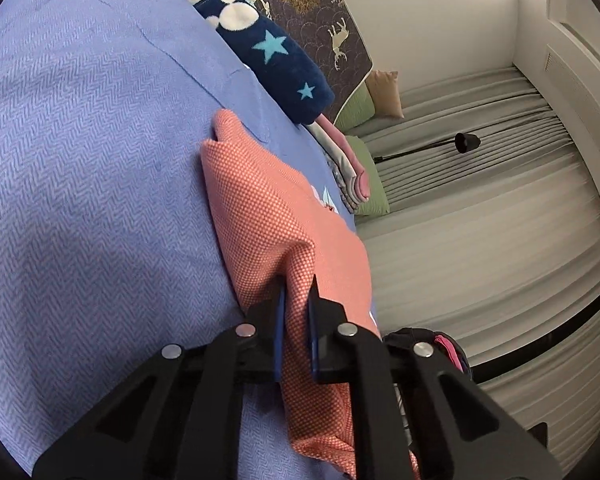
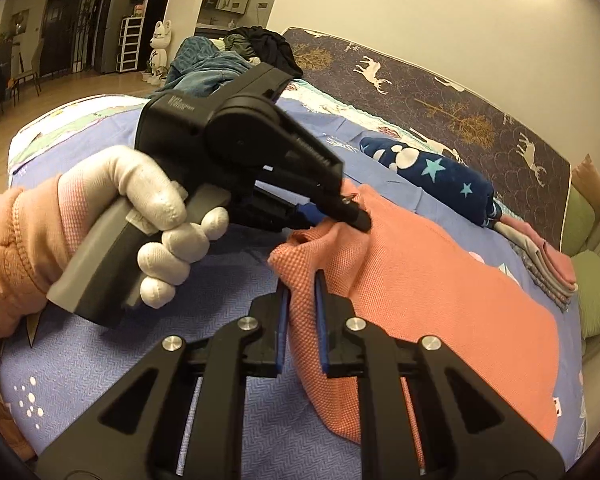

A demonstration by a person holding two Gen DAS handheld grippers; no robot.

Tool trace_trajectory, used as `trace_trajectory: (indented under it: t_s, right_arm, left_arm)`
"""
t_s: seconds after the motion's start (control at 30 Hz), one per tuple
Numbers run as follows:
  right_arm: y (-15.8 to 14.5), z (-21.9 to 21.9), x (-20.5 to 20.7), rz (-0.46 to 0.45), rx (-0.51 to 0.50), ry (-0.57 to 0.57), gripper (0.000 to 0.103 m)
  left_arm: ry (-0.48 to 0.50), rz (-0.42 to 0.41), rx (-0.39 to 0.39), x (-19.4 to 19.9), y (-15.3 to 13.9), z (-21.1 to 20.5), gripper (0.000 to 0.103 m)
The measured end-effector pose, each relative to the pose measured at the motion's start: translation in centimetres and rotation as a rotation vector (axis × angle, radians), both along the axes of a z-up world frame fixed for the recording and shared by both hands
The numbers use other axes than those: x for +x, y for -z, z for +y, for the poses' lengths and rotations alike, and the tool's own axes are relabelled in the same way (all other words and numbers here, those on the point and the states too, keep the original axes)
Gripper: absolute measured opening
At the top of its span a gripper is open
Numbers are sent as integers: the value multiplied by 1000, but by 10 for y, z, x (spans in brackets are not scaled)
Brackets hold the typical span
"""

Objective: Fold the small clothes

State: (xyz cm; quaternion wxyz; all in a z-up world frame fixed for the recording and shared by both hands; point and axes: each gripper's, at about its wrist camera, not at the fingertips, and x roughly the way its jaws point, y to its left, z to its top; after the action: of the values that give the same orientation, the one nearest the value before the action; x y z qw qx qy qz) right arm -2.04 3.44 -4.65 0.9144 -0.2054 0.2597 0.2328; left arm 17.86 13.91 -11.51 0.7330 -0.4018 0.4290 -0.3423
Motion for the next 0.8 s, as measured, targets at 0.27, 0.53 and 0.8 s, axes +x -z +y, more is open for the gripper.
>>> trace_trajectory:
  t_s: [0.27,0.53,0.8]
  right_arm:
    - [0,-6,-2,18,33,-3,11]
    - [6,-3,-6,31,30,-32,11]
    - [-1,-8,-8,10,72,-29,11]
  left_arm:
    - [-29,13,21,1,-9,5,20]
    - [-41,38,90,11,-5,2,48]
    - [-67,23,72,22,-12,1,8]
